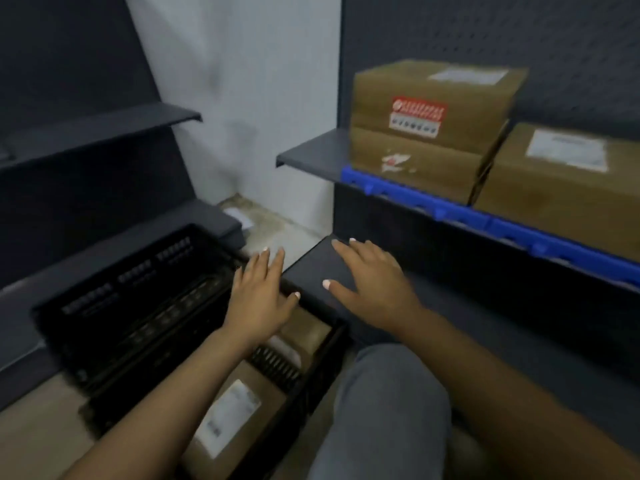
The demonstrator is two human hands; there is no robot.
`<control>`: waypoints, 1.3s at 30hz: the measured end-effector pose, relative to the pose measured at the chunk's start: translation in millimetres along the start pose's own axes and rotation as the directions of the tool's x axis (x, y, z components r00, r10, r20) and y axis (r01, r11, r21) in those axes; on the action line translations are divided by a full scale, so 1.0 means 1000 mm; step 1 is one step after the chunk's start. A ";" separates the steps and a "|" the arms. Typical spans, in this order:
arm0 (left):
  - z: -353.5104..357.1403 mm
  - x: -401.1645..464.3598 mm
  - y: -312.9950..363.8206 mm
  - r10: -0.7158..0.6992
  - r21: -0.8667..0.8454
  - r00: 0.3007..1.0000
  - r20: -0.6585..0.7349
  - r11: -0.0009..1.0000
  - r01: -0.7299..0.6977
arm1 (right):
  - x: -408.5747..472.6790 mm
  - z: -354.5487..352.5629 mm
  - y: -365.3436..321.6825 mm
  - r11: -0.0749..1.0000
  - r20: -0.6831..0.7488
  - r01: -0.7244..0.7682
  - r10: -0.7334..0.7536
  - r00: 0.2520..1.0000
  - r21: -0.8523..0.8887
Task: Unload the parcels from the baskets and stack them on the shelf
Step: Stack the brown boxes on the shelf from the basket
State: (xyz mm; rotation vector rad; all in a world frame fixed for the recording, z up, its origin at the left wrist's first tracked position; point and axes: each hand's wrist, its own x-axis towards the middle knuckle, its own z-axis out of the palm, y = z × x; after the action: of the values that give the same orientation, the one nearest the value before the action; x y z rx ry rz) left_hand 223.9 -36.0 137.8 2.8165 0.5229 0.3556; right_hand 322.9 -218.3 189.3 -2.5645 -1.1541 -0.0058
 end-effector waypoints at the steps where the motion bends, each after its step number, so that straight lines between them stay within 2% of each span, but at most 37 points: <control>1: 0.008 -0.017 -0.019 -0.057 0.014 0.998 0.034 0.998 0.056 | 0.001 0.021 -0.011 1.000 0.063 0.019 -0.019 0.998 -0.002; 6: 0.055 -0.094 -0.099 -0.315 0.092 0.921 0.228 0.949 0.302 | 0.000 0.112 -0.047 0.995 0.349 0.096 -0.077 0.934 -0.038; 12: 0.117 -0.149 -0.154 -0.492 0.201 0.767 0.411 0.870 0.450 | -0.010 0.170 -0.052 0.988 0.454 0.144 -0.106 0.885 -0.051; 15: 0.142 -0.160 -0.165 -0.536 0.214 0.684 0.495 0.838 0.502 | -0.009 0.178 -0.046 0.992 0.510 0.112 -0.070 0.857 -0.053; 18: 0.162 -0.168 -0.171 -0.563 0.226 0.602 0.566 0.808 0.544 | -0.001 0.185 -0.047 0.985 0.519 0.150 -0.086 0.851 -0.083; 25: 0.202 -0.176 -0.176 -0.612 0.166 0.458 0.644 0.697 0.698 | 0.015 0.245 -0.048 0.983 0.635 0.154 -0.056 0.770 -0.101; 35: 0.254 -0.191 -0.194 -0.702 0.133 0.299 0.646 0.489 0.862 | 0.058 0.324 -0.076 0.946 0.731 0.317 -0.174 0.660 -0.062; 39: 0.277 -0.194 -0.205 -0.712 0.121 0.260 0.652 0.437 0.891 | 0.068 0.360 -0.068 0.950 0.776 0.297 -0.114 0.620 -0.098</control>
State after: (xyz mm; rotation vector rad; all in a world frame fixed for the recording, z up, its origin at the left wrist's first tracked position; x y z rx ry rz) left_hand 60.9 19.9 -218.2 1.7770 1.4958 -0.6765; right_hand 272.8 -19.9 -121.6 -2.6464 -1.8209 1.0696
